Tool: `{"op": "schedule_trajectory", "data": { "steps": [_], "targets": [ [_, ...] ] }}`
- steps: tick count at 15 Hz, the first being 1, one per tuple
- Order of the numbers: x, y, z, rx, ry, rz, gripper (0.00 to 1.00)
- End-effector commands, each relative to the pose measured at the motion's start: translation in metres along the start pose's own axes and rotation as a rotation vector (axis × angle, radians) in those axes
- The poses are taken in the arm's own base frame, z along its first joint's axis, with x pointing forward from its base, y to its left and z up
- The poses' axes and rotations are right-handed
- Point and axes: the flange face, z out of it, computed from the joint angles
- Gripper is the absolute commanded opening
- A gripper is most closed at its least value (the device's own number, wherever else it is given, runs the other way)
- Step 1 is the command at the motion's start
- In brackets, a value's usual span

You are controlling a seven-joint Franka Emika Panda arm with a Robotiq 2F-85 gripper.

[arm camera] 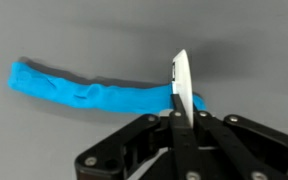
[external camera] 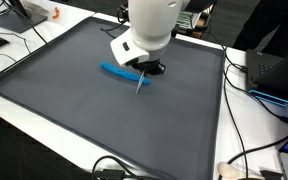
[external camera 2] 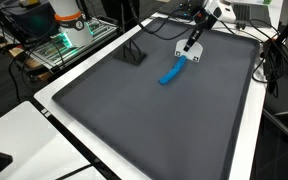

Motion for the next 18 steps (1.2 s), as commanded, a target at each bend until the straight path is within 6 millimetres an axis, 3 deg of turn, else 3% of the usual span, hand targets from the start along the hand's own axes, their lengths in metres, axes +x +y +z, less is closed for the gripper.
{"op": "schedule_trajectory", "data": {
  "steps": [1, 14, 18],
  "targets": [
    [-0.016, 0.004, 0.019, 0.014, -0.06, -0.005, 0.01],
    [-0.049, 0.016, 0.004, 0.036, -0.094, -0.006, 0.01],
    [-0.054, 0.02, -0.014, 0.041, -0.067, -0.001, 0.01]
  ]
}}
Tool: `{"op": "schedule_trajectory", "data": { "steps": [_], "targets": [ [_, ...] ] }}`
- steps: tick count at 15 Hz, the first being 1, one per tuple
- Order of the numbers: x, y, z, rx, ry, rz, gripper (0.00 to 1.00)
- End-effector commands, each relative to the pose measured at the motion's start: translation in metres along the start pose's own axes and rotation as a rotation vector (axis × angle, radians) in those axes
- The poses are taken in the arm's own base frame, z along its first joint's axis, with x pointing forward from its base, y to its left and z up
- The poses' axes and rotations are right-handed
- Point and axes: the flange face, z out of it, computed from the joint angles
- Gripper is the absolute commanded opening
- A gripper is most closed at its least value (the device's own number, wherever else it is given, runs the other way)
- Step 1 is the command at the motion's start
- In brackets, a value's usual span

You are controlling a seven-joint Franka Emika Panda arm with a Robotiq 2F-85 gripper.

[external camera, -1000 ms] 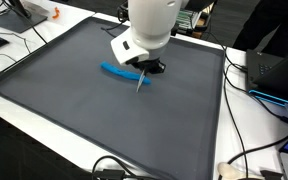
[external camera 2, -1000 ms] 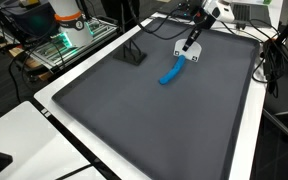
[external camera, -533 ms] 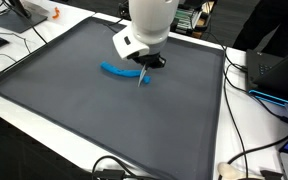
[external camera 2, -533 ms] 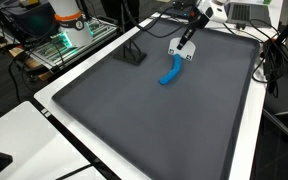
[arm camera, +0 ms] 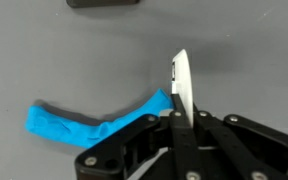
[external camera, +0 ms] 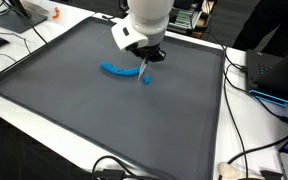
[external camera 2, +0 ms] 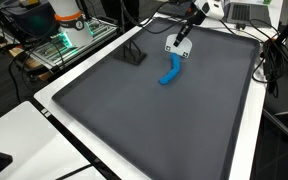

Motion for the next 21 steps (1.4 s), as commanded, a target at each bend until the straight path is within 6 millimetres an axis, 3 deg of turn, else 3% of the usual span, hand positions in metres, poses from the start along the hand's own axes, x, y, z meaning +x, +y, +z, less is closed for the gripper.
{"op": "schedule_trajectory", "data": {
  "steps": [1, 12, 21],
  "targets": [
    [-0.017, 0.006, -0.018, 0.025, 0.006, -0.009, 0.01],
    [-0.034, 0.027, -0.07, -0.041, 0.091, -0.093, 0.01],
    [-0.015, 0.036, -0.048, -0.015, 0.137, -0.153, 0.01]
  ]
}}
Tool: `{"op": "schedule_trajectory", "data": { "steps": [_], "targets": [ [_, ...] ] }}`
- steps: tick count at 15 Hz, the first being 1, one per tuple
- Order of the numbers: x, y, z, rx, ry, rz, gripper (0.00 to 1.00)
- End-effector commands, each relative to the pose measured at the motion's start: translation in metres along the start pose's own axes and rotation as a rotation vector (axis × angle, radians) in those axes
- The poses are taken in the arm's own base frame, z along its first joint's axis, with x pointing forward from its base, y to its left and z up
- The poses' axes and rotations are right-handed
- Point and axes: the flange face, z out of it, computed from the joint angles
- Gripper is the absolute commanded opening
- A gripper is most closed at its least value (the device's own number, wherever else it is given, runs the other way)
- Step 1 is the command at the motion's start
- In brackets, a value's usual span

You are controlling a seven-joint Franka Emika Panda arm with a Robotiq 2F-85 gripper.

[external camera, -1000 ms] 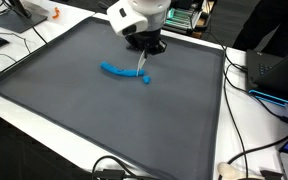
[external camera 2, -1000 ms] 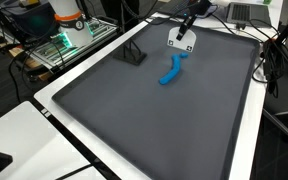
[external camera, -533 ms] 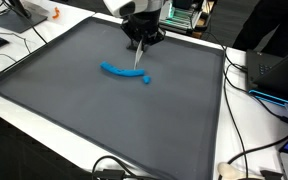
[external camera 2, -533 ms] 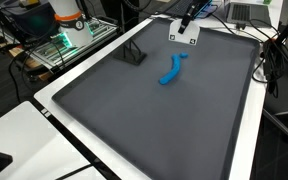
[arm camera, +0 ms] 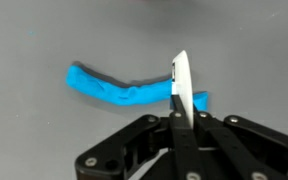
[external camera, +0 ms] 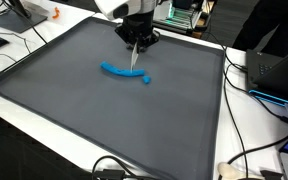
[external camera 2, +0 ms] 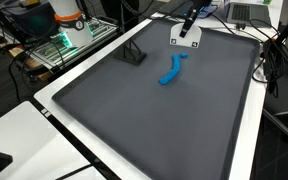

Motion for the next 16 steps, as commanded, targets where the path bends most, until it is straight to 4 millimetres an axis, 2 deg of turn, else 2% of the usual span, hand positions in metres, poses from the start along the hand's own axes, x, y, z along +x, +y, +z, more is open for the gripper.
{"op": "schedule_trajectory", "data": {
  "steps": [1, 8, 16],
  "targets": [
    [0.003, 0.002, 0.02, 0.002, 0.01, -0.031, 0.01],
    [0.009, -0.001, 0.047, 0.002, -0.009, -0.042, 0.01],
    [0.012, -0.002, 0.061, -0.01, -0.007, -0.065, 0.01]
  ]
}}
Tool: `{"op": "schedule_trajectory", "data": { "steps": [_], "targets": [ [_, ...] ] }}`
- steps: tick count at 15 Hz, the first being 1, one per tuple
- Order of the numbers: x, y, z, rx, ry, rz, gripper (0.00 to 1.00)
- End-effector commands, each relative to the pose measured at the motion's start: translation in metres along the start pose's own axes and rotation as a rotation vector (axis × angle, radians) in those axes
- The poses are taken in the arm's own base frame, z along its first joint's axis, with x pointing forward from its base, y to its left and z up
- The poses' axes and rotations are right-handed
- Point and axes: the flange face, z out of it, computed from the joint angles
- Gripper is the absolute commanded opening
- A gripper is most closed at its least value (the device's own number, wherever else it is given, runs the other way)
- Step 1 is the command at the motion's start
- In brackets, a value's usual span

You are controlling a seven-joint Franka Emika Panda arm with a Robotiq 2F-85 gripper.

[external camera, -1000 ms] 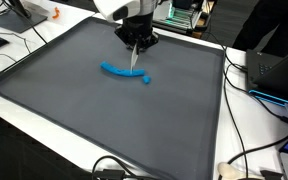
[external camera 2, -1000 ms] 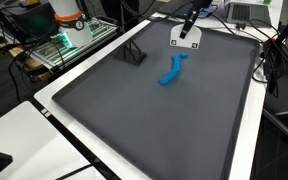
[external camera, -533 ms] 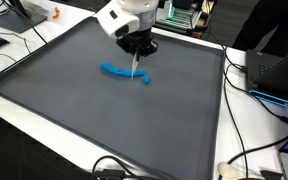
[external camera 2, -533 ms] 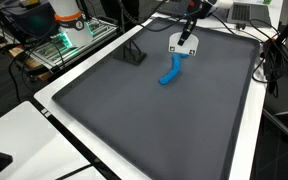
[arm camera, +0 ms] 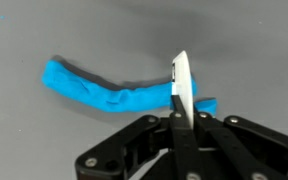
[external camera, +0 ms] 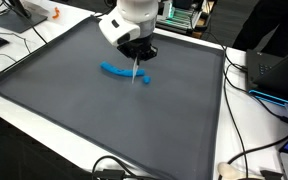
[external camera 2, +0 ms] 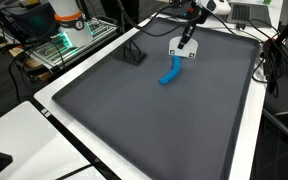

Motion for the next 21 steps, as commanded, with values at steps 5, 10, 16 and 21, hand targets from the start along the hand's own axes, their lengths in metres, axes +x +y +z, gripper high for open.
{"op": "schedule_trajectory", "data": {
  "steps": [5, 10, 16, 21],
  "targets": [
    [-0.001, 0.001, 0.015, -0.029, 0.008, -0.034, 0.01],
    [0.0, -0.001, 0.02, -0.05, 0.022, -0.049, 0.01],
    [-0.002, -0.01, 0.036, -0.05, 0.011, -0.082, 0.01],
    [-0.005, -0.011, 0.044, -0.055, -0.021, -0.104, 0.01]
  ]
}}
